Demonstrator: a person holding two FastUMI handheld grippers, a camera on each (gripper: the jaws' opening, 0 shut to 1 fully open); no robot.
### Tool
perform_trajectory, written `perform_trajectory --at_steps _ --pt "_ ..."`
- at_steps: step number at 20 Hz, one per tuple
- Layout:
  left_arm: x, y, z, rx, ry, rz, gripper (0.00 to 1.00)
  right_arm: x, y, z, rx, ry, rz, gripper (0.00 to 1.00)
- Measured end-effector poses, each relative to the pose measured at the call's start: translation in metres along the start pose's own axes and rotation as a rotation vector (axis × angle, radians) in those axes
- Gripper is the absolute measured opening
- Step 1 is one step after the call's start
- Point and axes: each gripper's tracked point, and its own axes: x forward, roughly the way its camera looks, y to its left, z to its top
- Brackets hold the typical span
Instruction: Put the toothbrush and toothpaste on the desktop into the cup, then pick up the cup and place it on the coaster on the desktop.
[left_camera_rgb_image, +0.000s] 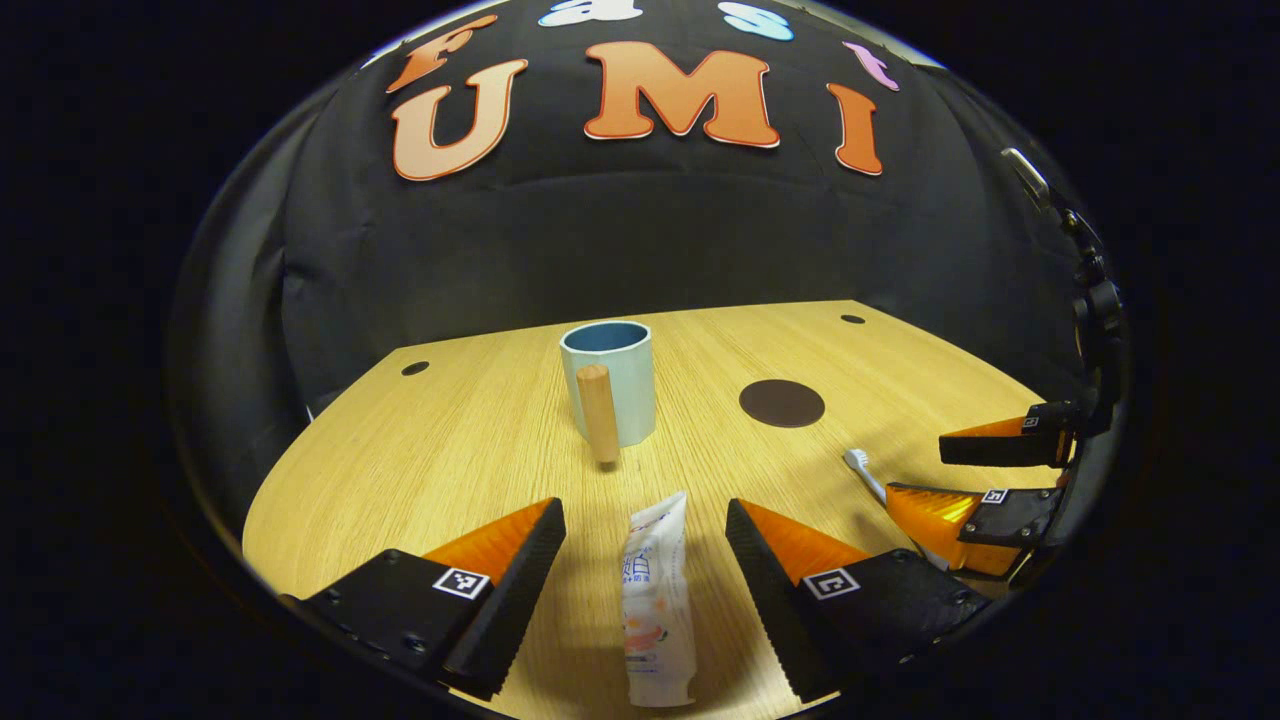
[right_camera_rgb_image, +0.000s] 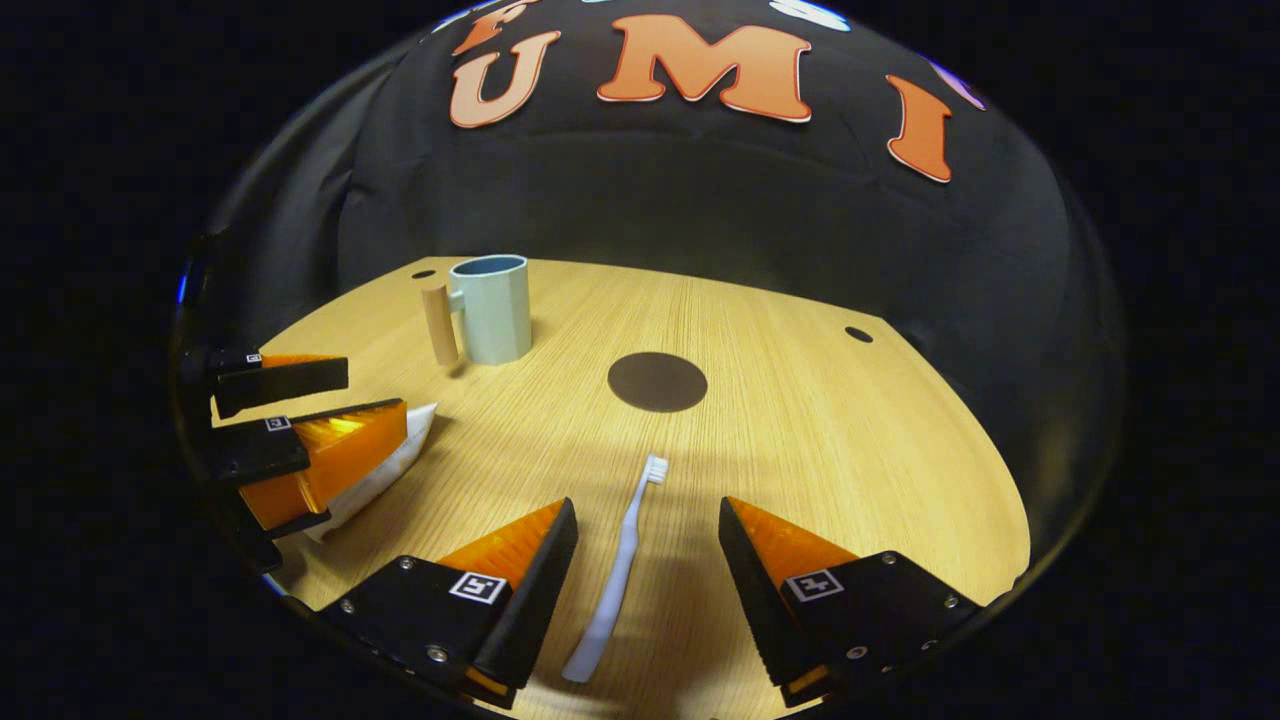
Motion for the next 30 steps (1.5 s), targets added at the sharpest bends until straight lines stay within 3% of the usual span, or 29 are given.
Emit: perform_trajectory --at_steps 3,4,10,11,12,13,15,17,19,21,22,24,26,27,28,29,30 --pt "0.004 -0.003 -0.013 0.011 0.051 -0.01 0.97 0.006 0.007 -0.009 -0.031 0.038 0.01 0.77" --pt "0.005 -0.003 -0.015 0.009 0.065 -0.012 0.96 0.007 0.009 -0.013 -0.038 0.054 0.013 0.79" --pt "0.017 -0.014 -0.032 -0.03 0.138 -0.044 0.97 0.008 0.025 -0.015 -0.083 0.077 0.04 0.56" --pt "0.018 -0.015 -0.038 -0.047 0.153 -0.052 0.97 0.009 0.029 -0.015 -0.085 0.073 0.055 0.37" --pt "0.019 -0.018 -0.044 -0.063 0.169 -0.064 0.97 0.009 0.032 -0.015 -0.084 0.074 0.066 0.32" --pt "0.018 -0.02 -0.049 -0.068 0.186 -0.066 0.97 0.011 0.035 -0.013 -0.083 0.072 0.078 0.17" --pt "0.02 -0.016 -0.045 -0.058 0.18 -0.048 0.95 0.01 0.036 -0.013 -0.095 0.074 0.094 0.09" --pt "0.025 -0.014 -0.044 -0.06 0.182 -0.042 0.86 0.011 0.036 -0.012 -0.118 0.067 0.101 0.07" --pt "0.025 -0.01 -0.045 -0.075 0.192 -0.027 0.61 0.015 0.039 -0.011 -0.129 0.054 0.098 0.07" --pt "0.024 -0.01 -0.045 -0.089 0.2 -0.019 0.53 0.017 0.042 -0.01 -0.081 0.047 0.109 0.06" --pt "0.024 -0.011 -0.045 -0.098 0.202 -0.018 0.37 0.016 0.042 -0.009 -0.044 0.048 0.121 0.05" --pt "0.023 -0.015 -0.043 -0.107 0.195 -0.039 0.41 0.016 0.041 -0.01 -0.017 0.052 0.141 0.03" --pt "0.023 -0.014 -0.043 -0.113 0.188 -0.047 0.32 0.016 0.04 -0.009 0.0 0.054 0.141 0.01" --pt "0.023 -0.015 -0.045 -0.107 0.19 -0.049 0.2 0.015 0.04 -0.008 0.008 0.053 0.144 0.01" --pt "0.022 -0.014 -0.043 -0.11 0.183 -0.051 0.2 0.016 0.041 -0.006 0.035 0.041 0.142 0.01" --pt "0.022 -0.014 -0.042 -0.116 0.18 -0.053 0.27 0.015 0.043 -0.007 0.054 0.039 0.152 0.01" --pt "0.021 -0.015 -0.042 -0.133 0.176 -0.053 0.2 0.016 0.042 -0.007 0.066 0.035 0.157 0.01"
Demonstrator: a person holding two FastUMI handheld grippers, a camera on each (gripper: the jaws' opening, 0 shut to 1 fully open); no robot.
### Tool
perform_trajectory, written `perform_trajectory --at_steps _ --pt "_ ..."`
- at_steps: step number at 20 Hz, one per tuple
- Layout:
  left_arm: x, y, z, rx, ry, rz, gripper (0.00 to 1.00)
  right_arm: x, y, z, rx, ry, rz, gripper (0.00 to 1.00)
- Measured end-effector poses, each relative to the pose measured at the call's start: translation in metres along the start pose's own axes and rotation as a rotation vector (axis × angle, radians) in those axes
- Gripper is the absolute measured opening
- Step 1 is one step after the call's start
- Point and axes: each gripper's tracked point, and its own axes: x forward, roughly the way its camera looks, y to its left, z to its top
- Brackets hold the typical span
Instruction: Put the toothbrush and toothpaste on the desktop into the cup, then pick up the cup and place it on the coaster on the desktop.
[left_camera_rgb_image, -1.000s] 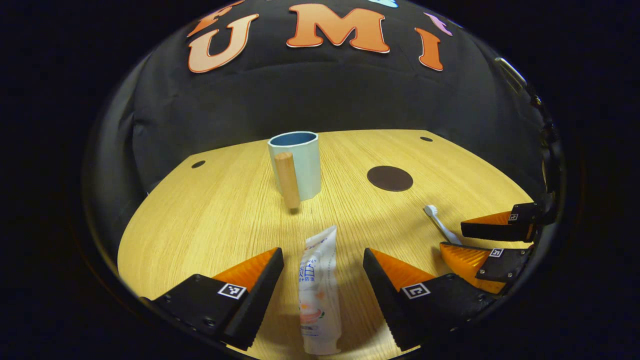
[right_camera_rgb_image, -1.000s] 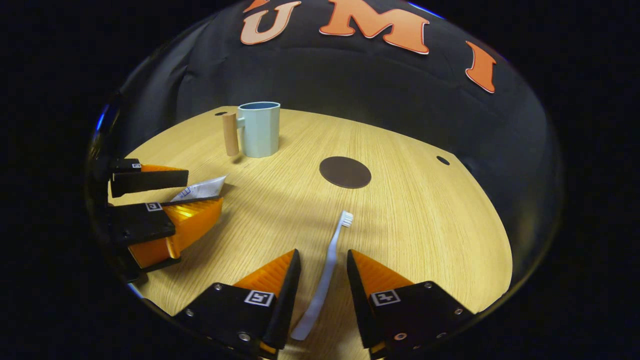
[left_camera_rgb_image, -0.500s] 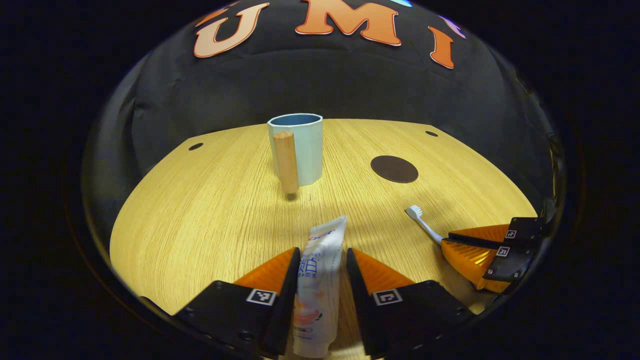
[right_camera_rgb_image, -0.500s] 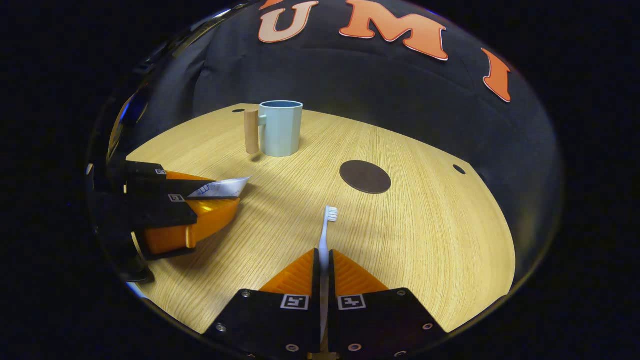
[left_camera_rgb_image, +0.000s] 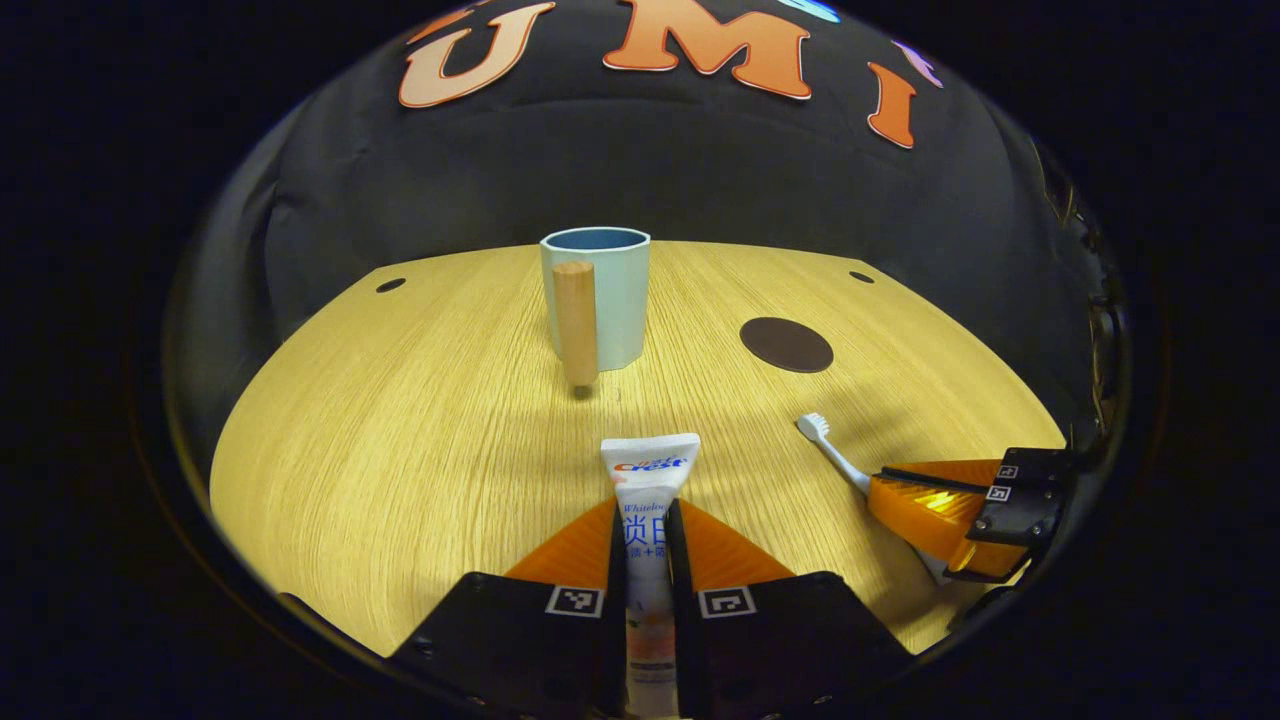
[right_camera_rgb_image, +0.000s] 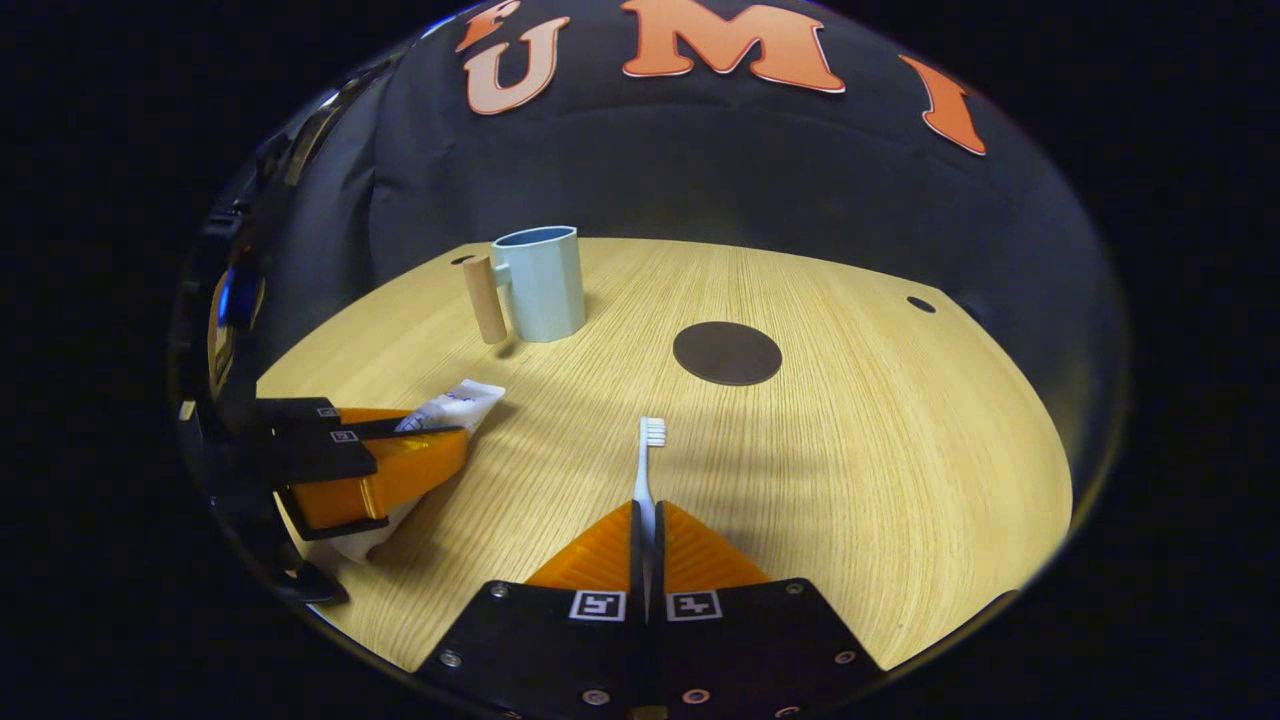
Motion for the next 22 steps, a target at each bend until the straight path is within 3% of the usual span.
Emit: perform_trajectory --at_steps 7,8,9,13,18,22 --pt "-0.003 0.004 0.006 -0.043 -0.049 -0.031 0.16 -0.011 -0.007 0.025 0.034 -0.079 0.008 0.01" --pt "-0.004 0.004 0.008 -0.045 -0.059 -0.033 0.24 -0.015 -0.009 0.029 0.044 -0.094 0.007 0.01" --pt "-0.005 0.005 0.012 -0.049 -0.073 -0.033 0.16 -0.018 -0.011 0.034 0.056 -0.111 0.012 0.01" --pt "-0.014 0.003 0.026 -0.063 -0.135 -0.046 0.12 -0.032 -0.017 0.055 0.097 -0.184 0.027 0.01" --pt "-0.015 0.001 0.049 -0.072 -0.219 -0.067 0.12 -0.04 -0.02 0.077 0.135 -0.249 0.042 0.01" --pt "-0.027 0.011 0.077 -0.056 -0.331 -0.034 0.12 -0.048 -0.024 0.091 0.134 -0.299 0.045 0.01"
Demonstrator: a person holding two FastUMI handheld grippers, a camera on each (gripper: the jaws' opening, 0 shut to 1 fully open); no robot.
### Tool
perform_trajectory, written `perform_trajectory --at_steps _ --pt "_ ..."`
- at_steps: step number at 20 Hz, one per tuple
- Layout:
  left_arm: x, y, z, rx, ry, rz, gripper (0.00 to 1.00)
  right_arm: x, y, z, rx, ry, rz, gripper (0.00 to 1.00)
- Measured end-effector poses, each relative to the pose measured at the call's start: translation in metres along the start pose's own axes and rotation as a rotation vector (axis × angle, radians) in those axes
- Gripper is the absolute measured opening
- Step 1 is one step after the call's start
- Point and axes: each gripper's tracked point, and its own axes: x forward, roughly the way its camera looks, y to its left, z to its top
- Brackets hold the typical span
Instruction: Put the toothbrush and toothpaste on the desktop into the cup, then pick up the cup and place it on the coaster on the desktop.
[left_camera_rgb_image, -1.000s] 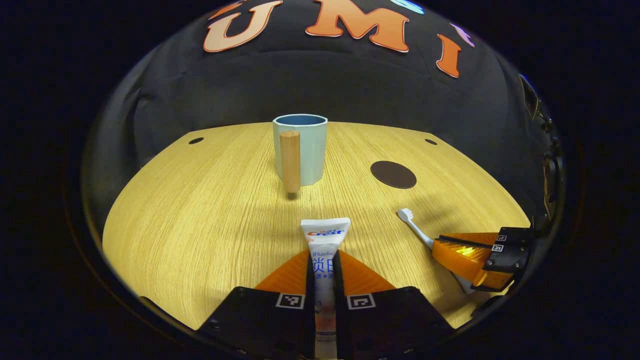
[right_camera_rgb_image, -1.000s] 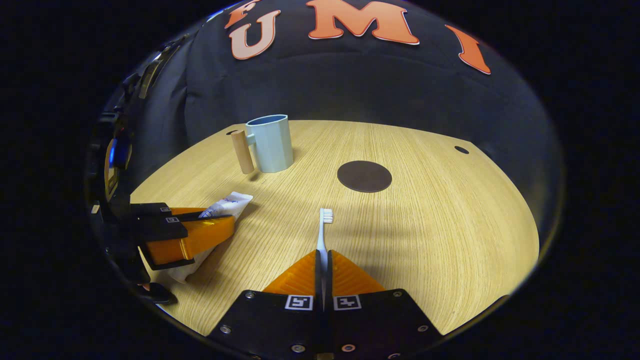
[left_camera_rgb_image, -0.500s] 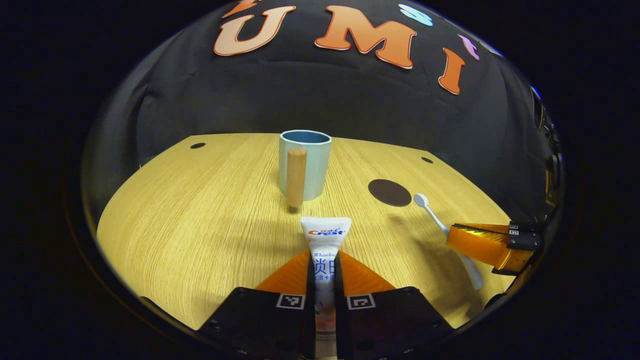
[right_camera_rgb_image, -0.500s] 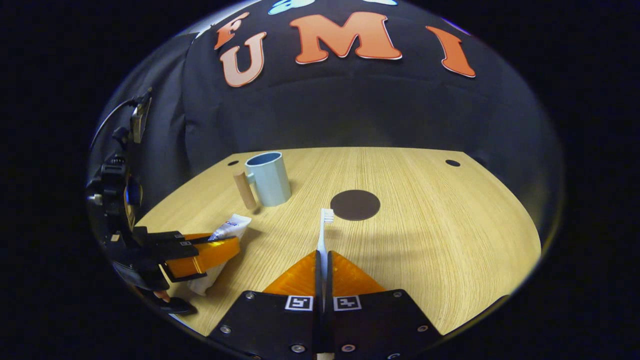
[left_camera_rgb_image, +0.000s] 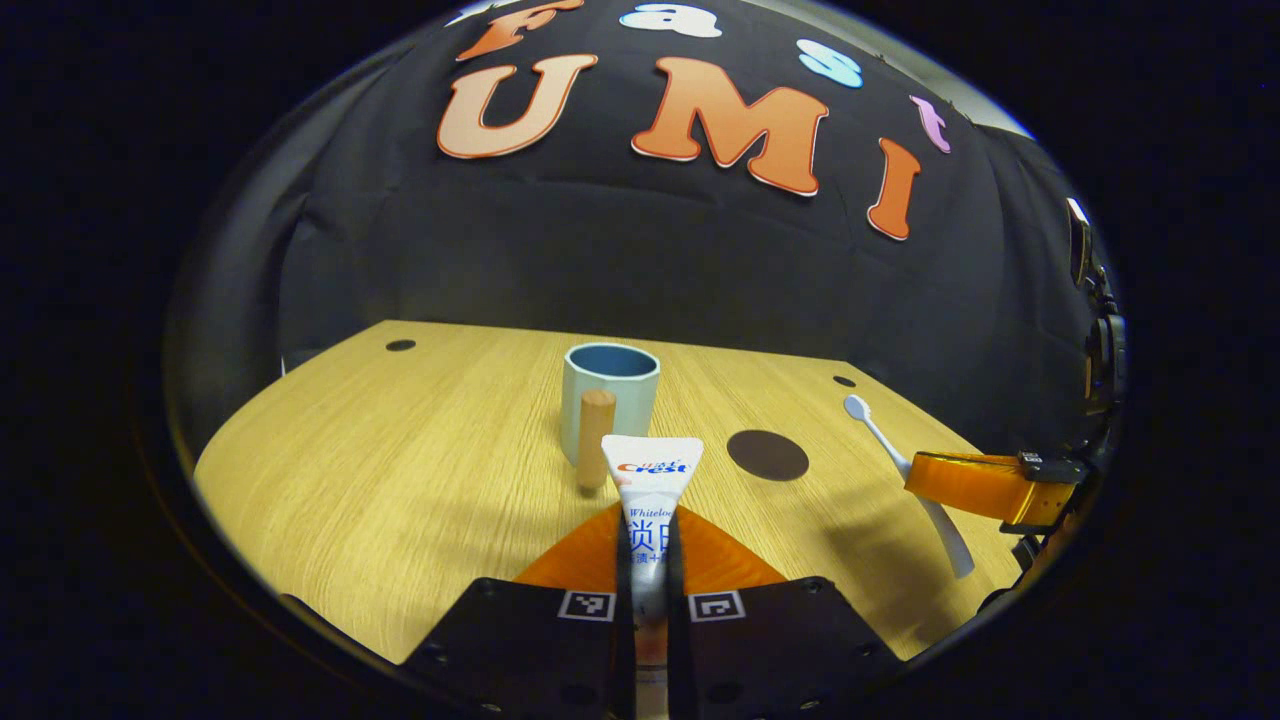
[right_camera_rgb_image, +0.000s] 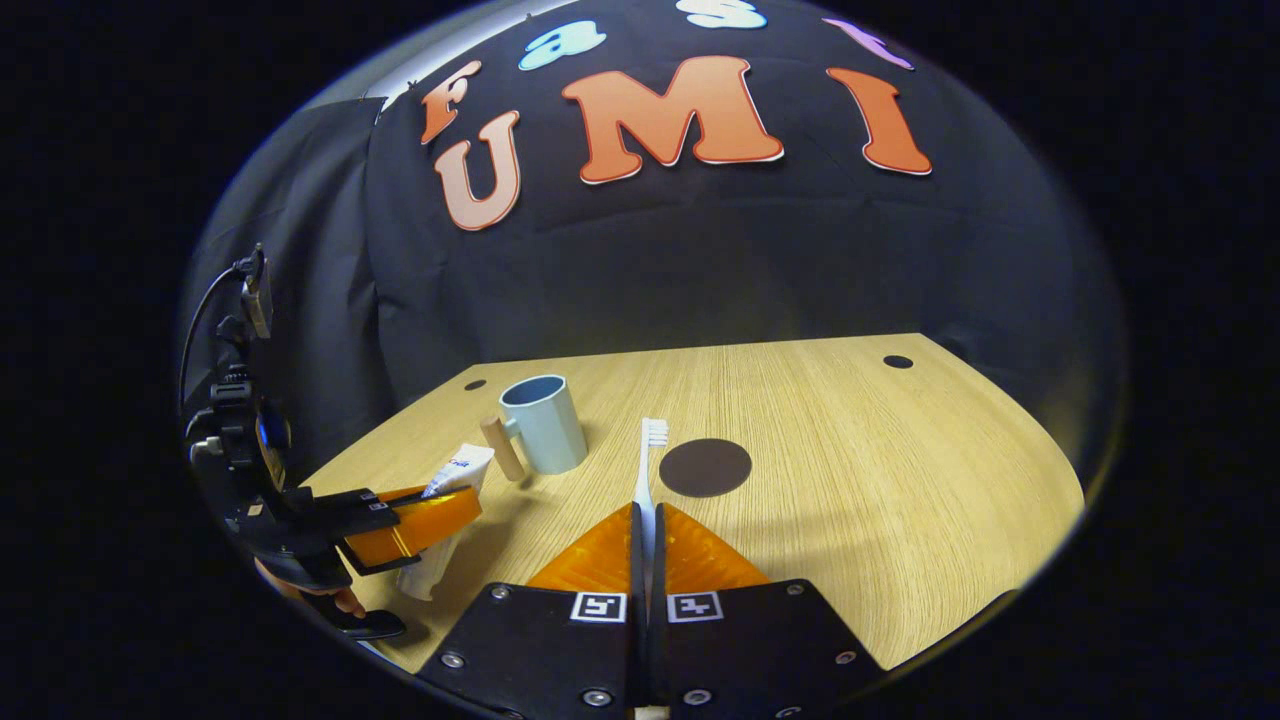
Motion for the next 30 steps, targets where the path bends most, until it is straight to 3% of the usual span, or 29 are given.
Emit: perform_trajectory --at_steps 8,18,24,30 --pt "0.0 0.001 0.066 0.035 -0.194 0.004 0.12 0.003 -0.009 0.015 0.006 -0.039 -0.005 0.01" --pt "0.05 0.007 0.152 0.015 -0.36 -0.013 0.12 0.009 -0.027 0.055 -0.01 -0.138 -0.023 0.01" --pt "0.086 0.007 0.189 -0.005 -0.397 -0.082 0.12 0.021 -0.044 0.072 -0.008 -0.161 -0.055 0.01" --pt "0.134 0.014 0.205 0.036 -0.38 -0.128 0.11 0.033 -0.054 0.08 -0.003 -0.167 -0.079 0.01"
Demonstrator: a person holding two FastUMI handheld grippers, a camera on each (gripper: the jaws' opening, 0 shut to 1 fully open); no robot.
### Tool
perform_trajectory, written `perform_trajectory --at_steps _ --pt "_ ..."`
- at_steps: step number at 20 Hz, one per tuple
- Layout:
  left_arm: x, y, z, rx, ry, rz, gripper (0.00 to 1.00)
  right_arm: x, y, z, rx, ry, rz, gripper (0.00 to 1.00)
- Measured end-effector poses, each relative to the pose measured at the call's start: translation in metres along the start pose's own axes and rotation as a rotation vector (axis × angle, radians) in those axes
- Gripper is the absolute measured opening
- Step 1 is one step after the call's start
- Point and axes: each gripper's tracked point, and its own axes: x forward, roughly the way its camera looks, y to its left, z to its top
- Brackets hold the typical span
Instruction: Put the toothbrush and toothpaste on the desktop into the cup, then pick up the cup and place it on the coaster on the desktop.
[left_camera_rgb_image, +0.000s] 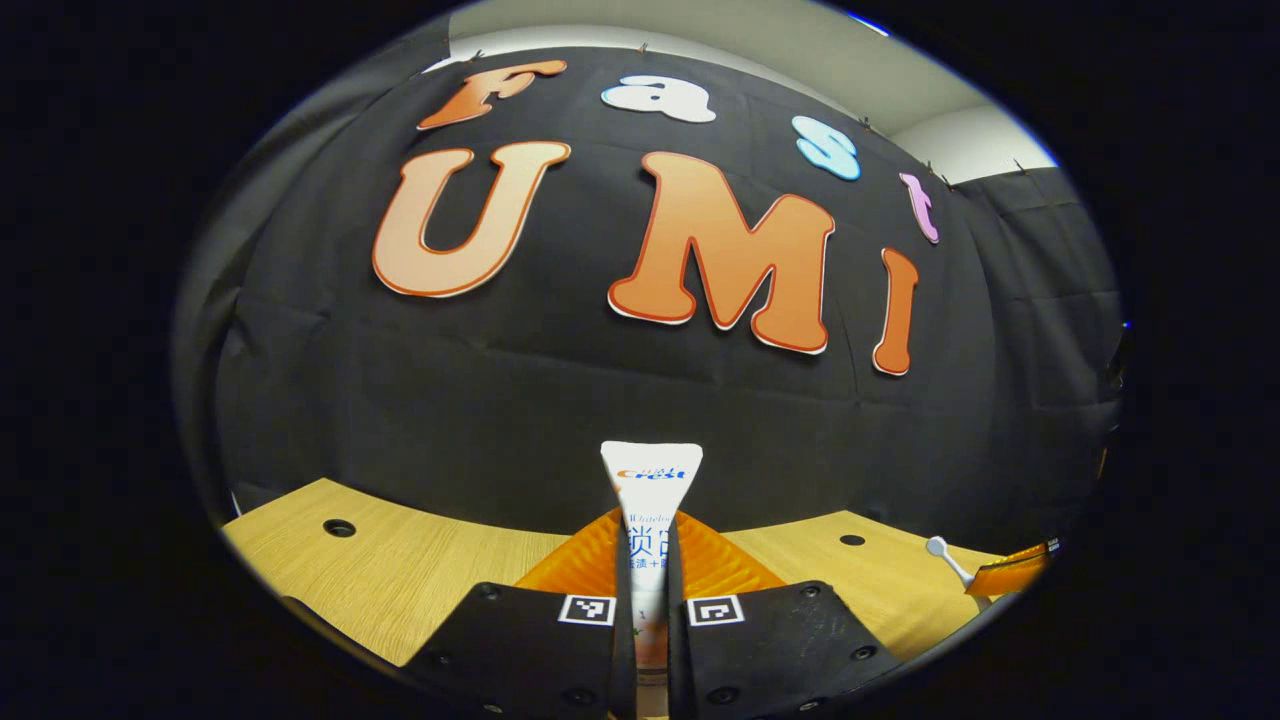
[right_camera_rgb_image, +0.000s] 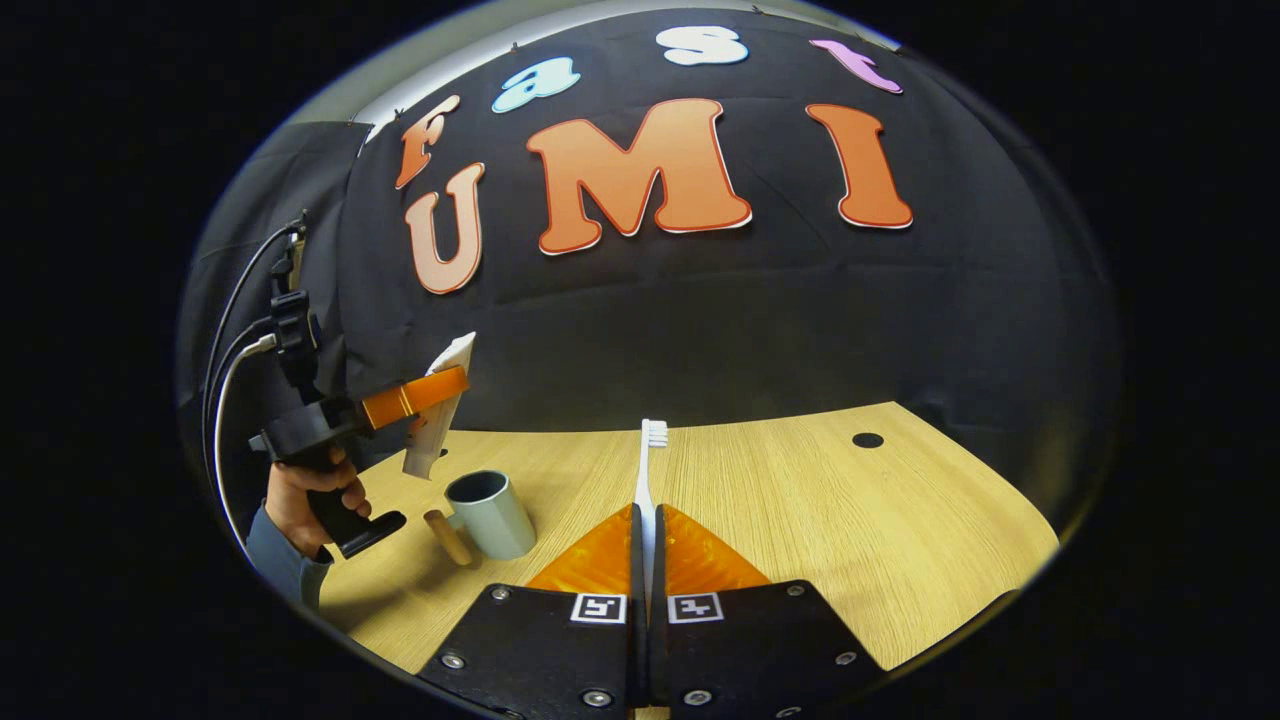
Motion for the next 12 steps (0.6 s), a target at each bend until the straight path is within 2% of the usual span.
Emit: perform_trajectory --at_steps 6,8,12 --pt "0.029 0.007 -0.024 0.042 0.073 -0.093 0.12 0.006 -0.001 0.012 -0.02 -0.013 -0.028 0.01" --pt "0.03 0.006 -0.028 0.032 0.056 -0.135 0.12 0.006 0.003 0.012 -0.029 -0.014 -0.029 0.01" --pt "0.039 0.006 -0.035 0.016 0.099 -0.207 0.11 0.008 0.011 0.012 -0.035 -0.011 -0.03 0.01"
